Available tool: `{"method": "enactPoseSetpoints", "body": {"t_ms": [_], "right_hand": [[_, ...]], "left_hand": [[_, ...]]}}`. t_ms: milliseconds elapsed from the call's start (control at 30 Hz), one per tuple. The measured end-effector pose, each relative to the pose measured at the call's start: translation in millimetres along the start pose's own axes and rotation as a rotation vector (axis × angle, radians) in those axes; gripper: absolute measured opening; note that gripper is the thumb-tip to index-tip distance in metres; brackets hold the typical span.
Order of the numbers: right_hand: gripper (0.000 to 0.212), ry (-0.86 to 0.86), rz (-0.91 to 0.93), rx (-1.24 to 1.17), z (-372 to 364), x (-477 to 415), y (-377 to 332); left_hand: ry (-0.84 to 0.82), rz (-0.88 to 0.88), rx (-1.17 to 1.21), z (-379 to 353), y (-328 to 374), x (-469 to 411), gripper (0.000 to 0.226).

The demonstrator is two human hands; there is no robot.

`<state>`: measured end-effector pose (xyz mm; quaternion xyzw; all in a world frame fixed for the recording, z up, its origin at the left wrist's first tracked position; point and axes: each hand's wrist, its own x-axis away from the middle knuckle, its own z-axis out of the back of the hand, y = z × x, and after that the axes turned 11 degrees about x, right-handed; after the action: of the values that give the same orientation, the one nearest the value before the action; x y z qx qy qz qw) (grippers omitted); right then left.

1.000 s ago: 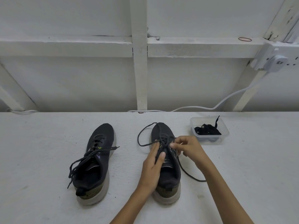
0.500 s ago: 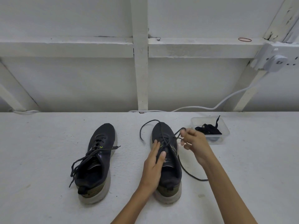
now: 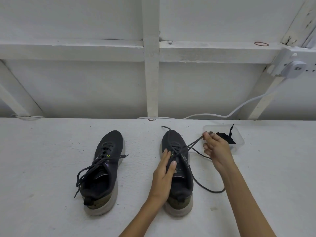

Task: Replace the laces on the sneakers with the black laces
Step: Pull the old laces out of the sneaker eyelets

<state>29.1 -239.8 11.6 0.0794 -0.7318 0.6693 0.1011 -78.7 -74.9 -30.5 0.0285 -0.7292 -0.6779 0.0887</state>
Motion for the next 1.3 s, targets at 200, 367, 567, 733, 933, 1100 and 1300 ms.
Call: {"method": "enactPoseSetpoints", "body": {"t_ms": [200, 367, 567, 733, 933, 1100, 1300], "right_hand": [[0.012, -0.315, -0.061, 0.494, -19, 30, 24], [0.015, -0.012, 0.024, 0.202, -11, 11, 17], [0.022, -0.127, -0.044, 0.324, -19, 25, 25], [0.019, -0.104, 0.092, 0.419, -23, 26, 21], [0.024, 0.126, 0.06, 0.151, -11, 9, 14], [0.021, -0.161, 0.109, 0.413, -32, 36, 33], [0.027, 0.212, 0.088, 0.105, -17, 8, 16]], "left_hand": [[0.01, -0.005, -0.01, -1, 0, -1, 0.046], [0.008, 0.003, 0.001, -1, 0, 0, 0.049], [0.017, 0.002, -0.001, -1, 1, 0, 0.049], [0.013, 0.004, -0.005, -1, 1, 0, 0.048], [0.015, 0.001, 0.009, -1, 1, 0, 0.046], [0.02, -0.009, -0.005, -1, 1, 0, 0.046], [0.018, 0.005, 0.005, 0, 1, 0, 0.048]]}}
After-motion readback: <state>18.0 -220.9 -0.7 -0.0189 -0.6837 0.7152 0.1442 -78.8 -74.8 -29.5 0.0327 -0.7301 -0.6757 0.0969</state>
